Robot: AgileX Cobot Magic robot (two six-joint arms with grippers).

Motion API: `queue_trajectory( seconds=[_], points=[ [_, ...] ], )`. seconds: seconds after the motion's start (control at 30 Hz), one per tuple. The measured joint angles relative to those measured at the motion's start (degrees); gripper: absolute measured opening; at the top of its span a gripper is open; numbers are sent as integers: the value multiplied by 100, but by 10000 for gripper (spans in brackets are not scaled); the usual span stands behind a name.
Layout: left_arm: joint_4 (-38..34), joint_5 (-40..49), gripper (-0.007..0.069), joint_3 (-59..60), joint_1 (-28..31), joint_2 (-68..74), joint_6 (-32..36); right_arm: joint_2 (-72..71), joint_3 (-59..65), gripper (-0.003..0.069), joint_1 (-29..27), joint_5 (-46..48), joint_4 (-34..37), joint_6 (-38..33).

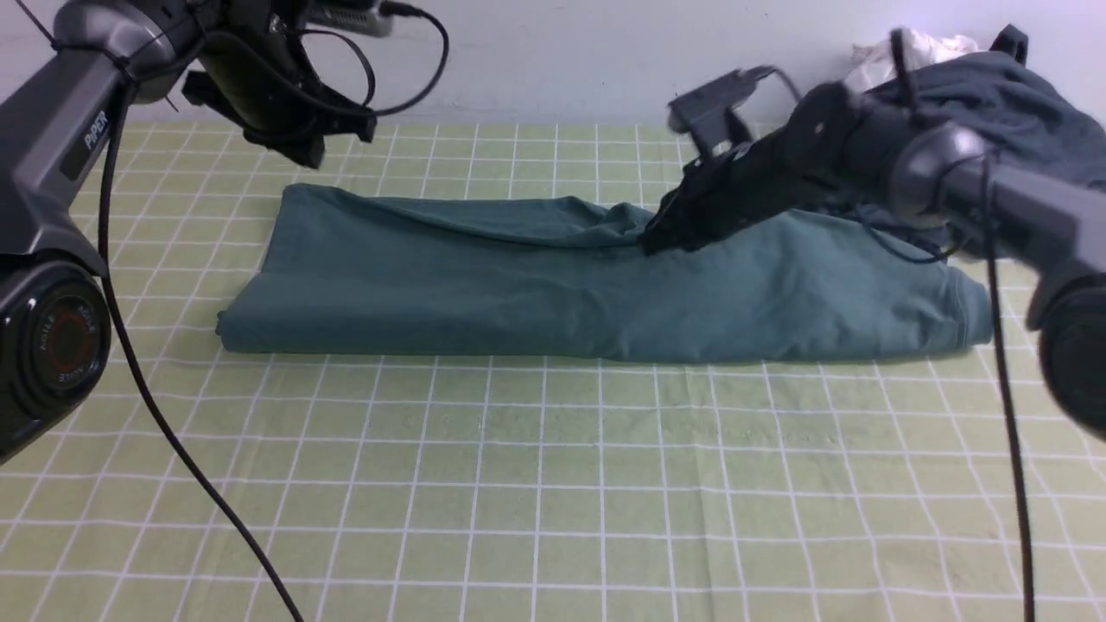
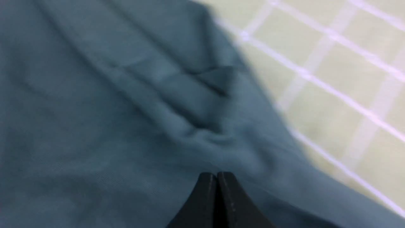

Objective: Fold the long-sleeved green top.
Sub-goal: Use the right arm to clamp the right edge of the fabric

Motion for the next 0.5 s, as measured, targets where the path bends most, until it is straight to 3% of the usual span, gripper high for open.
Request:
queue_trajectory(
  seconds=[0.07, 0.13, 0.17, 0.23, 0.3, 0.4, 0.5],
  points=[
    [-401, 296, -4, 0, 0, 42, 399, 278, 10, -12, 43, -588, 377, -642],
    [-905, 394, -4, 4, 0, 50, 853, 438, 3, -13, 58, -1748, 812, -1252],
    [-905, 394, -4, 4, 0, 43, 880, 438, 3, -13, 57, -1872, 864, -1252],
    [-1356, 394, -4, 4, 0, -10, 1075, 567, 10, -13, 4, -3296, 1563, -1456],
    [-1551, 394, -4, 4, 0, -99, 1220, 551, 10, -4, -106, -4094, 2246, -1540],
    [-1571, 401, -4, 29, 0, -375, 1310, 266, 22, 19, -429, -4005, 3128, -1769],
    [-1342, 401, -4, 310, 25, -882, 1286, -320, 48, 44, -851, -2418, 3348, -1872]
  ],
)
